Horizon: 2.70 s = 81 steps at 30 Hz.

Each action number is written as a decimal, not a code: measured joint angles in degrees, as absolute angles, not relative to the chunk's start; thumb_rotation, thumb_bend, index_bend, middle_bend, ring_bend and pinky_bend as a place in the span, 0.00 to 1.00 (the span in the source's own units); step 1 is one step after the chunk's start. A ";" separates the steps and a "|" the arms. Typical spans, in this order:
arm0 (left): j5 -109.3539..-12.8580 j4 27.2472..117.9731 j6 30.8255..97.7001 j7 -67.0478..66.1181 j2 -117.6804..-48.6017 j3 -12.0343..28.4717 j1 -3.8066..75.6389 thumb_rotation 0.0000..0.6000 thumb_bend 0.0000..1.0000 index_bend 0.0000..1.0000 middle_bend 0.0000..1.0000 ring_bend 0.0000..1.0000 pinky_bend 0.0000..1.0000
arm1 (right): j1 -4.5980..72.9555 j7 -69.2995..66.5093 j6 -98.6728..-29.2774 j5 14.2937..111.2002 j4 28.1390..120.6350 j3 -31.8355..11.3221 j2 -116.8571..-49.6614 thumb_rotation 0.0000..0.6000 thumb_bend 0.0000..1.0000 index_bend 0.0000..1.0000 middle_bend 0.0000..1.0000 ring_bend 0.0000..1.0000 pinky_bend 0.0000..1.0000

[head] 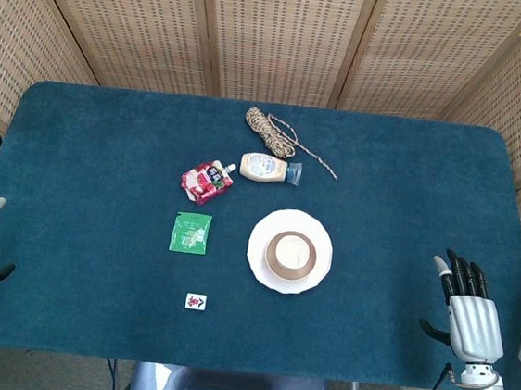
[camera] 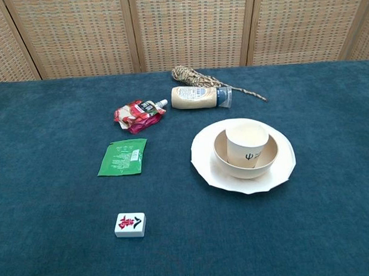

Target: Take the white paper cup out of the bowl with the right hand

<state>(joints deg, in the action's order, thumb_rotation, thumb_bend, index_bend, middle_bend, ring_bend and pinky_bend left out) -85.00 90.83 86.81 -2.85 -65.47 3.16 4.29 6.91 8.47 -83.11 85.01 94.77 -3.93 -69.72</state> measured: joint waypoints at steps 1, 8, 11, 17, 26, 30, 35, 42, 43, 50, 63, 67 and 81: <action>-85.00 90.84 86.75 -2.93 -65.51 3.14 4.31 1.00 0.03 0.00 0.00 0.00 0.00 | 6.91 8.42 -83.13 85.03 94.79 -3.94 -69.68 1.00 0.15 0.00 0.00 0.00 0.00; -84.90 90.80 86.64 -2.84 -65.52 3.17 4.35 1.00 0.03 0.00 0.00 0.00 0.00 | 7.01 8.42 -82.91 85.04 94.89 -3.94 -69.68 1.00 0.15 0.00 0.00 0.00 0.00; -84.79 90.79 86.76 -2.46 -65.41 3.31 4.31 1.00 0.03 0.00 0.00 0.00 0.00 | 7.14 8.26 -83.10 85.62 95.01 -3.98 -69.82 1.00 0.15 0.00 0.00 0.00 0.00; -84.52 90.57 86.72 -1.47 -65.23 3.54 4.33 1.00 0.03 0.00 0.00 0.00 0.00 | 8.30 9.15 -82.40 86.58 96.29 -4.33 -70.04 1.00 0.15 0.01 0.00 0.00 0.00; -84.84 90.74 86.67 -0.38 -64.88 3.45 4.33 1.00 0.04 0.00 0.00 0.00 0.00 | 14.84 15.57 -72.91 83.98 105.32 -6.61 -70.00 1.00 0.18 0.15 0.00 0.00 0.00; -85.36 90.84 86.80 0.13 -64.72 3.21 4.27 1.00 0.04 0.00 0.00 0.00 0.00 | 19.46 21.69 -67.45 79.59 108.01 -8.55 -72.10 1.00 0.22 0.16 0.00 0.00 0.00; -85.20 90.68 86.57 1.14 -64.47 3.24 4.30 1.00 0.04 0.00 0.00 0.00 0.00 | 25.17 30.39 -63.38 70.68 109.03 -11.24 -77.18 1.00 0.25 0.16 0.00 0.00 0.00; -84.96 90.37 86.08 2.25 -64.23 3.32 4.48 1.00 0.04 0.00 0.00 0.00 0.00 | 32.92 39.97 -61.18 57.88 107.21 -14.35 -84.62 1.00 0.30 0.16 0.00 0.00 0.00; -84.90 90.32 85.97 2.41 -64.21 3.34 4.51 1.00 0.04 0.00 0.00 0.00 0.00 | 33.78 40.97 -61.13 56.47 106.80 -14.59 -85.35 1.00 0.30 0.17 0.00 0.00 0.00; -84.96 90.05 85.15 2.47 -64.34 3.17 4.91 1.00 0.04 0.00 0.00 0.00 0.00 | 38.98 45.28 -61.58 48.43 103.46 -15.42 -89.69 1.00 0.31 0.20 0.00 0.00 0.00; -85.25 90.20 85.12 2.50 -64.32 2.98 4.96 1.00 0.04 0.00 0.00 0.00 0.00 | 42.99 46.52 -63.23 44.47 98.79 -14.76 -92.81 1.00 0.34 0.42 0.08 0.00 0.05; -85.38 90.27 85.26 2.45 -64.34 2.92 4.94 1.00 0.04 0.00 0.00 0.00 0.00 | 43.73 46.58 -64.02 44.12 98.04 -14.27 -93.53 1.00 0.34 0.47 0.11 0.00 0.06; -85.00 90.10 85.49 2.95 -64.20 3.18 4.87 1.00 0.04 0.00 0.00 0.00 0.00 | 44.66 48.00 -71.17 47.50 105.53 -15.73 -89.81 1.00 0.34 0.50 0.14 0.00 0.08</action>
